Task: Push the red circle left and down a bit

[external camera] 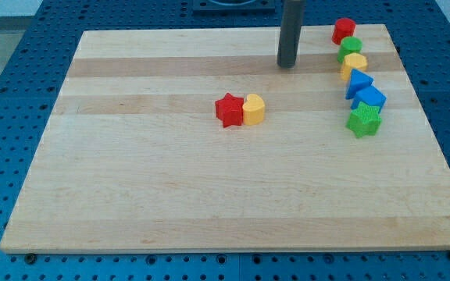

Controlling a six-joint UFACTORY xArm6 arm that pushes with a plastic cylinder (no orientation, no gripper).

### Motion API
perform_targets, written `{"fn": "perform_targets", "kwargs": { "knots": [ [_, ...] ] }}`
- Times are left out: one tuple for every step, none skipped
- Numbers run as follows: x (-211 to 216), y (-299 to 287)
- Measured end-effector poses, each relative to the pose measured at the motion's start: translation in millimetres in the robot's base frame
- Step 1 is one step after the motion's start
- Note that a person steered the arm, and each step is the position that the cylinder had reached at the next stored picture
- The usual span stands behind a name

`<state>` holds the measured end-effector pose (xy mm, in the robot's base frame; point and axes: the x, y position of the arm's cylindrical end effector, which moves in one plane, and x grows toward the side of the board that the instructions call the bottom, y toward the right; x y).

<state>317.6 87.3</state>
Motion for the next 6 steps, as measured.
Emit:
{"fn": "perform_targets", "kwargs": {
  "knots": [
    [53, -10],
    [105, -19],
    [162, -19],
    [199, 5],
    [194, 53],
    [174, 107]
  ]
}}
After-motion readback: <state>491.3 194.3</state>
